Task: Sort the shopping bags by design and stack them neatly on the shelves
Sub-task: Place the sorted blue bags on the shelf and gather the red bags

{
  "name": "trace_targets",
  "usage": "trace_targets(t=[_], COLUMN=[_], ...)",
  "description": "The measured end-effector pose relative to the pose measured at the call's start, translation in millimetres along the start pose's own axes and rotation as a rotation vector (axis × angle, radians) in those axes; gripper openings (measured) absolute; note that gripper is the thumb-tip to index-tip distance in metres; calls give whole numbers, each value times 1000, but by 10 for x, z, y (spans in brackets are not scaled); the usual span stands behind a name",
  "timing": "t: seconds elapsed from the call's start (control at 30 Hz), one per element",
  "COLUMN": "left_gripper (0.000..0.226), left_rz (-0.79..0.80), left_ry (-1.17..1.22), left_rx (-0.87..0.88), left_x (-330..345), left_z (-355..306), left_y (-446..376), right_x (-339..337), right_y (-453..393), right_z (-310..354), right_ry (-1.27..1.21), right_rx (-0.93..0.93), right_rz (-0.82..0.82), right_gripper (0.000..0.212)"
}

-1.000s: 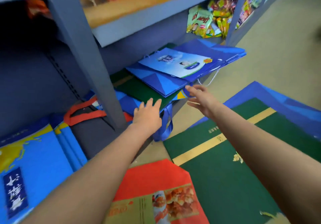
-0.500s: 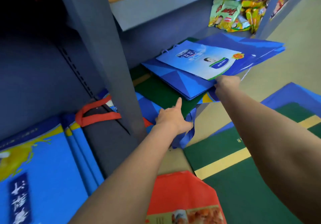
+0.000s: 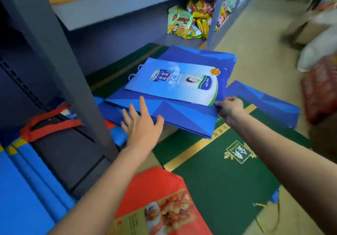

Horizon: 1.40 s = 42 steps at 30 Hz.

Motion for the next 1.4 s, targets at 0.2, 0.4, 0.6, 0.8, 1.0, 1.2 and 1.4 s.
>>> trace_targets(t=[0.2, 0.4, 0.6, 0.8, 1.0, 1.2, 1.4], left_gripper=[63, 63, 57, 66, 62, 29, 28], left_rz=[-230, 157, 106, 245, 399, 466, 426], left_ry=[-5, -70, -336, -254, -183, -57, -9], left_rx=[432, 432, 514, 587, 187, 186, 373], left_x=[5, 441, 768, 1292, 1587, 1406, 978], left_z=[-235, -109, 83, 24, 153, 273, 463], left_y=[564, 868, 1025, 1420, 1338, 1395, 1230], right_x=[-1212, -2496, -2470, -2278, -2228, -2460, -2470], right_y=[108, -96, 18, -34, 78, 212, 114], right_z=[12, -466, -1320, -1499, -1504, -1681, -1299], right_ry=[109, 766, 867, 763, 975, 934, 1072], right_rx=[-17, 171, 421, 226, 98, 169, 74], right_rz=[-3, -27, 38, -61, -46, 28, 149], right_gripper=[31, 18, 49, 57, 69, 50, 61])
Point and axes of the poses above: each hand's wrist, its own y-axis away from the middle knuckle, its own x-axis out of the palm, z = x × y, the point moved 5 cm from there along -y, towards the middle knuckle, and after that the axes turned 9 degrees about -z, right-handed, at the moved point
